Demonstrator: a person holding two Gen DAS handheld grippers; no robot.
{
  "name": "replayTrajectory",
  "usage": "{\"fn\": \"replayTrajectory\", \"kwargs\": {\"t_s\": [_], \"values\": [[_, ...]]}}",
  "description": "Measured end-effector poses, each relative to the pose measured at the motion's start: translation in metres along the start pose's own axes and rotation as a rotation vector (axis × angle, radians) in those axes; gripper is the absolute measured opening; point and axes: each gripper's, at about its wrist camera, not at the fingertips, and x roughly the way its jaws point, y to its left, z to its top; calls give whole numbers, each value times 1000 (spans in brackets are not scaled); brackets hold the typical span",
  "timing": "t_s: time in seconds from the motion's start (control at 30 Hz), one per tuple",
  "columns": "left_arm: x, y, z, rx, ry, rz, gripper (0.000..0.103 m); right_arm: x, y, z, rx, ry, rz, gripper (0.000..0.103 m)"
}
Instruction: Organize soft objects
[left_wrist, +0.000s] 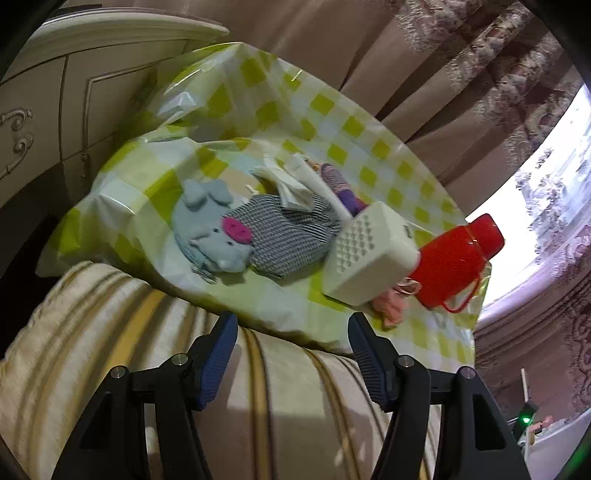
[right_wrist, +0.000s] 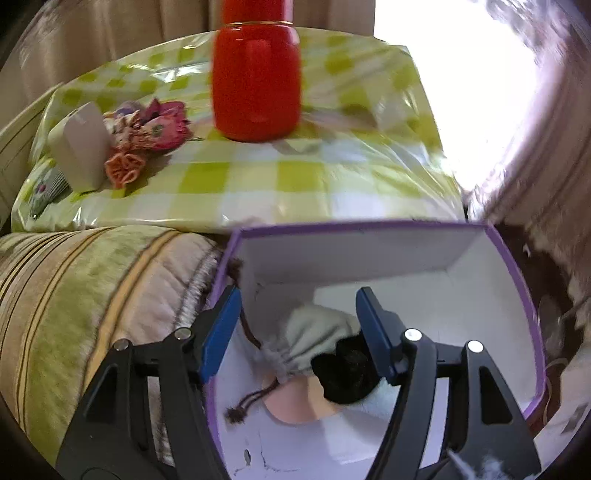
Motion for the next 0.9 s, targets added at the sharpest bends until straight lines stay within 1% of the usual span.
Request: {"fn": "replayTrajectory", "kwargs": {"t_s": [0.1, 0.2, 0.4, 0.47, 0.6, 0.67, 0.73, 0.8, 0.9], "values": [[6, 6, 12, 1, 8, 30, 63, -1, 15, 10, -61, -7, 2, 68], [10, 7, 23, 7, 2, 43, 63, -3, 25, 19, -103, -13, 2, 68], [24, -1, 49, 45, 5, 36, 63, -2, 42, 37, -203, -22, -10, 69], [28, -3, 56, 47, 10, 26, 63, 0, 50, 41, -245, -21, -14, 71], [38, -11, 72, 58, 10, 17, 63, 7, 68, 43, -396, -2, -30, 72], [45, -12, 81, 55, 11, 18, 63, 11, 75, 41, -482, 11, -52, 72], [54, -11, 88, 39, 23, 17, 63, 13, 79, 40, -554, 21, -72, 72], [61, -9, 92, 21, 37, 17, 63, 11, 76, 39, -596, 28, -82, 72], [68, -8, 92, 19, 54, 4, 63, 4, 65, 37, -615, 43, -50, 73]]}}
